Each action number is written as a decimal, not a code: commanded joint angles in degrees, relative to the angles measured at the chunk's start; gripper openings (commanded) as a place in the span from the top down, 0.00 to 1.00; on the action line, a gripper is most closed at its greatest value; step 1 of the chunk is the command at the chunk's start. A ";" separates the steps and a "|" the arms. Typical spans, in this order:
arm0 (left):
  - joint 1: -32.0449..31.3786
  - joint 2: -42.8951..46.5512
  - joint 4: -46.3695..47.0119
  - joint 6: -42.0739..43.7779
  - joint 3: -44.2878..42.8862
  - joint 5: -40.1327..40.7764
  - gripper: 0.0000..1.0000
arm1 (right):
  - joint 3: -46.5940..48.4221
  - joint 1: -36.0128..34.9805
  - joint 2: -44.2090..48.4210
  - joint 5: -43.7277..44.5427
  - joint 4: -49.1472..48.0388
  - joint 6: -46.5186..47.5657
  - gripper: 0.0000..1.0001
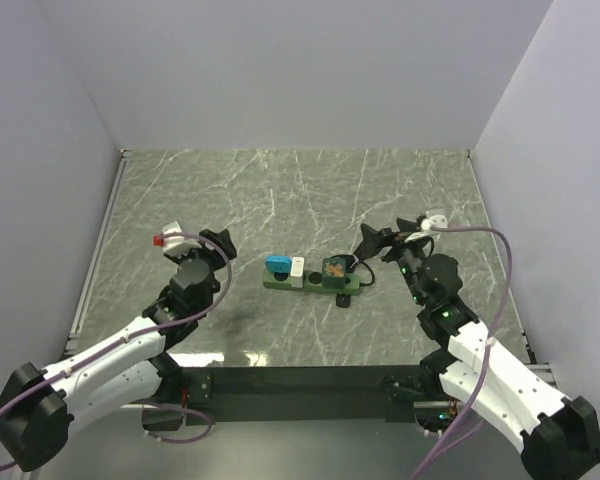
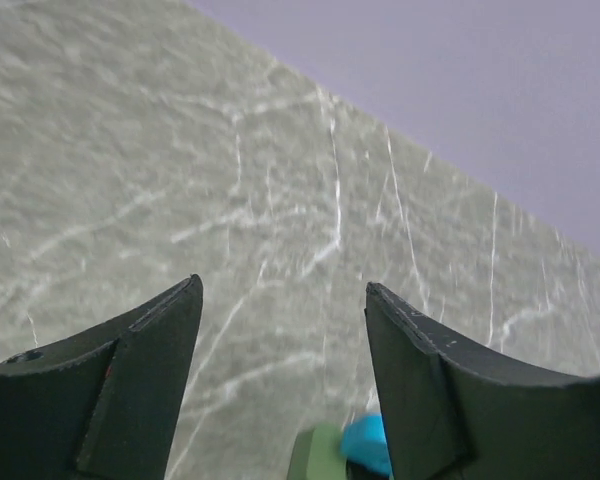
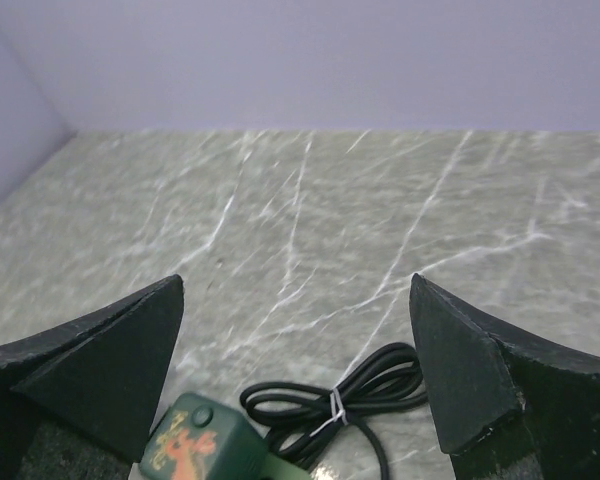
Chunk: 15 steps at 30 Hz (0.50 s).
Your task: Insert the plug
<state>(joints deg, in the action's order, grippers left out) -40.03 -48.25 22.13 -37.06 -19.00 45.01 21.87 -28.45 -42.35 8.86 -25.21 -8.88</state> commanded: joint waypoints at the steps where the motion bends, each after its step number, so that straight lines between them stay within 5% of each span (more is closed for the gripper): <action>1: 1.88 -1.40 -4.63 2.08 -6.20 2.62 0.27 | -0.60 2.87 3.23 1.42 -2.39 -4.20 0.00; 15: 2.24 -2.29 -10.00 2.95 -11.05 8.25 0.23 | -0.69 4.80 5.43 0.63 -0.28 -4.83 0.00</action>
<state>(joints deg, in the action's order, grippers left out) -38.06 -50.85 12.38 -35.70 -27.68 51.46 21.30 -24.08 -38.48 9.39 -25.06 -13.08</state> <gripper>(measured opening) 0.771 0.998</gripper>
